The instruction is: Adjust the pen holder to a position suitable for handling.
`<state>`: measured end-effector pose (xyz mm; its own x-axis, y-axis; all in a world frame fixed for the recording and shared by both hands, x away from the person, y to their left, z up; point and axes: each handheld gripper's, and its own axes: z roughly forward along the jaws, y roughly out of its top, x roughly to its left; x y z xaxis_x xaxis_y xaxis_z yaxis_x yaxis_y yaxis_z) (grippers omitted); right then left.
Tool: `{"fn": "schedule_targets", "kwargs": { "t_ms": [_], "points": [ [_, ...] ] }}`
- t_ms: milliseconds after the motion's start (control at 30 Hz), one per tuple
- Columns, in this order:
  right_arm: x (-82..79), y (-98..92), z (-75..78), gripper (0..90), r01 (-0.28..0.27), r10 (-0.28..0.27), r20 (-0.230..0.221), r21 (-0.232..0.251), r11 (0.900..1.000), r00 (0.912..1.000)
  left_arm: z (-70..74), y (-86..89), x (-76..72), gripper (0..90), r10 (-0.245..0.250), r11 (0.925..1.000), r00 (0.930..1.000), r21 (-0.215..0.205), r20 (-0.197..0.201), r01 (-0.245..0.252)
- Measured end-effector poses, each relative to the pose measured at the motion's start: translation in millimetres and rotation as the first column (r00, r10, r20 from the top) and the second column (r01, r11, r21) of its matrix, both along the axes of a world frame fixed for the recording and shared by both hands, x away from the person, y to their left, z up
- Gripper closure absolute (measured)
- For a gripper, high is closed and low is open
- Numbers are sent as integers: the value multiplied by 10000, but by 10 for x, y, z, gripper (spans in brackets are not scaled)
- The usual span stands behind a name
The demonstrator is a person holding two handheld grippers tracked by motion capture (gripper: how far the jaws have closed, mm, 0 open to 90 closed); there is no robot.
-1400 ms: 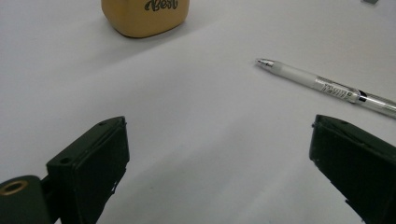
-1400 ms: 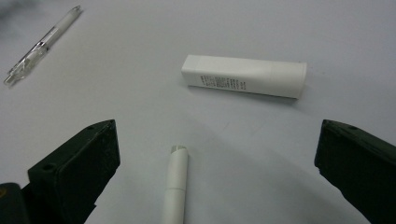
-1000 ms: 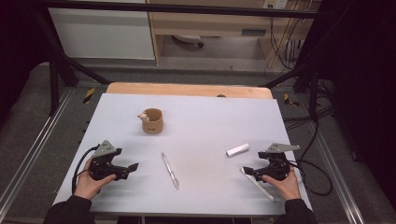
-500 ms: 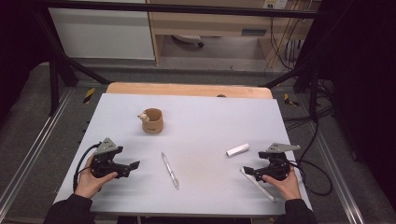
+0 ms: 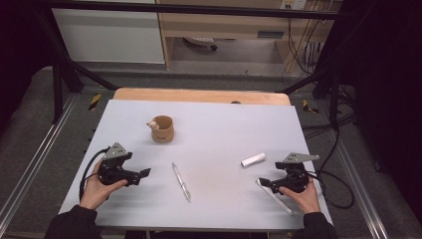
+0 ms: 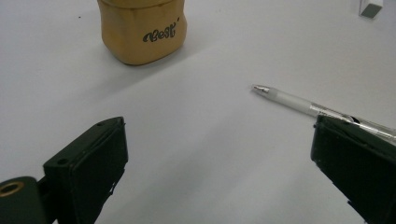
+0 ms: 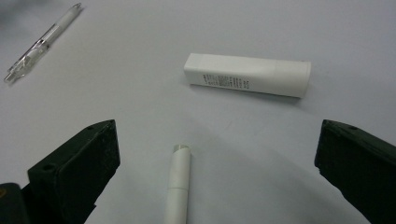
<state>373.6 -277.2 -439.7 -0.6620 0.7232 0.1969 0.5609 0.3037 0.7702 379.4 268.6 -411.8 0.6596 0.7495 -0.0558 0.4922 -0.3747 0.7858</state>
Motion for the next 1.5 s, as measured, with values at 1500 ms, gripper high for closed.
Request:
{"fn": "schedule_targets", "kwargs": {
  "t_ms": [1500],
  "points": [
    [3,19,-8,8,-29,28,-44,-218,9998,10000,398,-522,533,118,-312,9949,9989,973,347,277]
  ]
}}
